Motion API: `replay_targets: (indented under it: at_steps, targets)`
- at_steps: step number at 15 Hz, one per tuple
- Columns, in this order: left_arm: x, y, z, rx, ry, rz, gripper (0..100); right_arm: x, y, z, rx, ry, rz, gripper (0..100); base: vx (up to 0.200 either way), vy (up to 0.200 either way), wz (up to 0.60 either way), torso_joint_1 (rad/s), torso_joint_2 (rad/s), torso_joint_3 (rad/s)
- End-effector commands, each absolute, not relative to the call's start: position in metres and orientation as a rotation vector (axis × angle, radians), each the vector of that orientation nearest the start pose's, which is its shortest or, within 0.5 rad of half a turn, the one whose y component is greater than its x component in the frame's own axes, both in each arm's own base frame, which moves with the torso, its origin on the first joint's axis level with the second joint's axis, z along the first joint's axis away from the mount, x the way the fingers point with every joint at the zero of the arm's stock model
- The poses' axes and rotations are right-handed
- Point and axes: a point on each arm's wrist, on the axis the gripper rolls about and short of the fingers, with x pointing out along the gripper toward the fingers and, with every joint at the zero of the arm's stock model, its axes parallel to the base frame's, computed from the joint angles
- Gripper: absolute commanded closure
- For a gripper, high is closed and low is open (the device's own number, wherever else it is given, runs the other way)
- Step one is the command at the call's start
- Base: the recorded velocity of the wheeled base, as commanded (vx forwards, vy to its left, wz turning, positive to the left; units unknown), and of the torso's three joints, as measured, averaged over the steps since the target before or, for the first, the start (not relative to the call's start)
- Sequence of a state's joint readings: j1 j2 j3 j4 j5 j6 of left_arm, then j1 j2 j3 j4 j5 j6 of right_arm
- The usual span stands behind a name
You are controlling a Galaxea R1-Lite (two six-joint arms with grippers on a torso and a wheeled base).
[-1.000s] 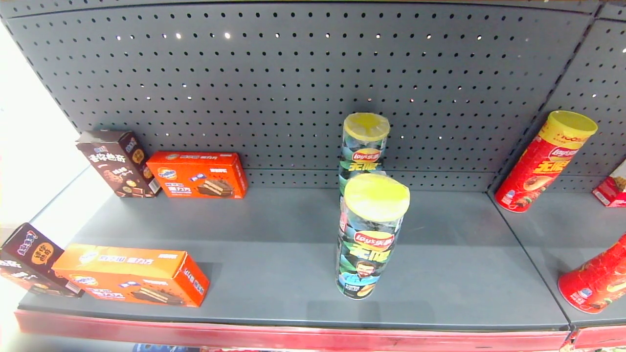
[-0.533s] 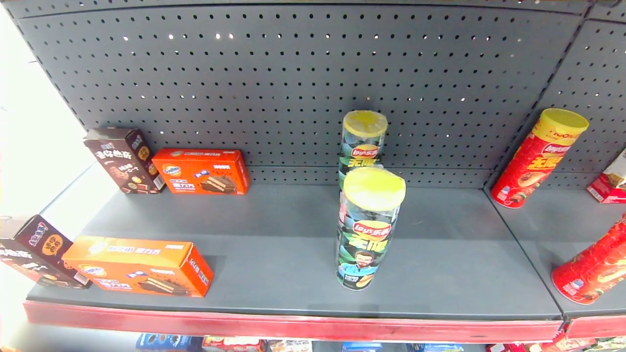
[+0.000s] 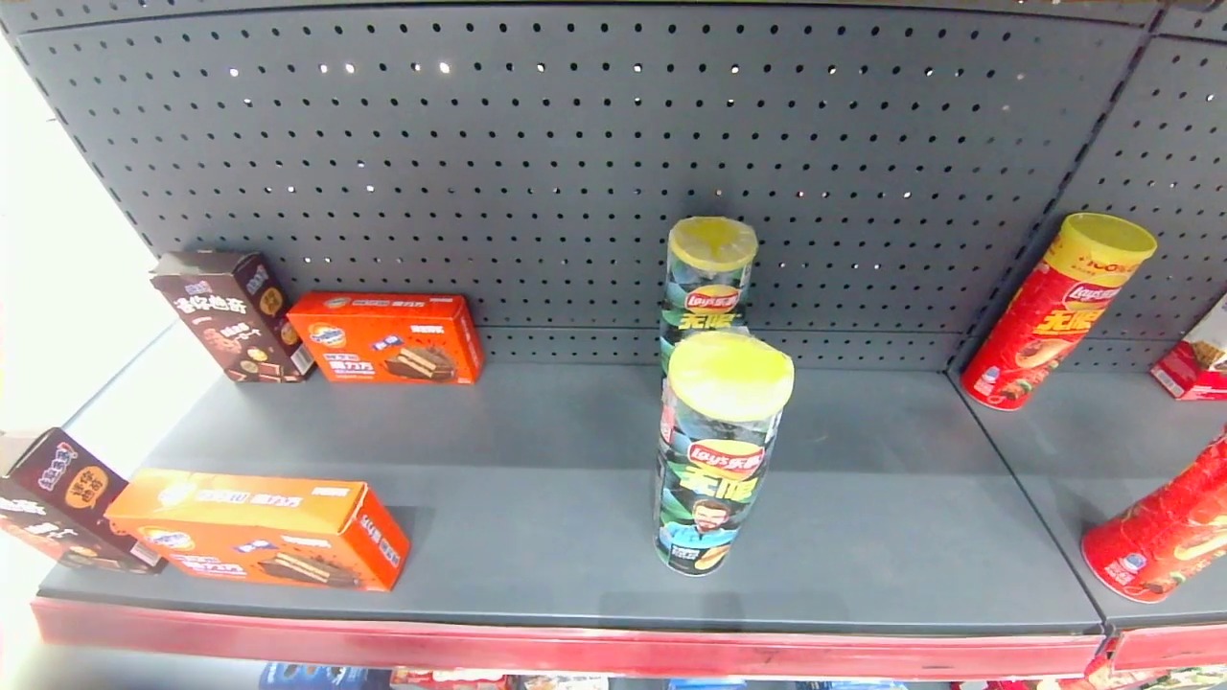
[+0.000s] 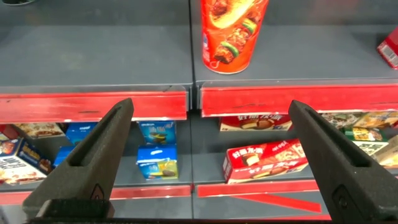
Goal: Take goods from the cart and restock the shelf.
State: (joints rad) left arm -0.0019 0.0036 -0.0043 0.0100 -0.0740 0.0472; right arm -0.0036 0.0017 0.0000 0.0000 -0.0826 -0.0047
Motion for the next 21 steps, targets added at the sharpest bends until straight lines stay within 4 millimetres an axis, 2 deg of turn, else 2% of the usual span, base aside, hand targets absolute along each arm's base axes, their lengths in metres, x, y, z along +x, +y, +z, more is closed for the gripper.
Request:
replay_targets:
  at_steps: [1, 9, 12, 21]
  targets:
    - [-0.0229, -0.0016, 0.0758, 0.033, 0.010, -0.072, 0, -0.0227, -0.0018, 0.0755, -0.006, 0.003, -0.086, 0, 0.000, 0.000, 0.00, 0.000, 0.00, 0.000]
    - [-0.0227, -0.0016, 0.0758, 0.038, 0.011, -0.074, 0, -0.0227, -0.0018, 0.0755, -0.005, 0.003, -0.086, 0, 0.000, 0.000, 0.00, 0.000, 0.00, 0.000]
    - [-0.0229, -0.0016, 0.0758, 0.033, 0.010, -0.072, 0, -0.0227, -0.0018, 0.0755, -0.005, 0.003, -0.086, 0, 0.000, 0.200, 0.00, -0.002, 0.00, 0.002]
    - [-0.0229, -0.0016, 0.0759, 0.038, 0.008, -0.074, 0, -0.0227, -0.0018, 0.0755, -0.005, 0.003, -0.086, 0, 0.000, 0.000, 0.00, 0.000, 0.00, 0.000]
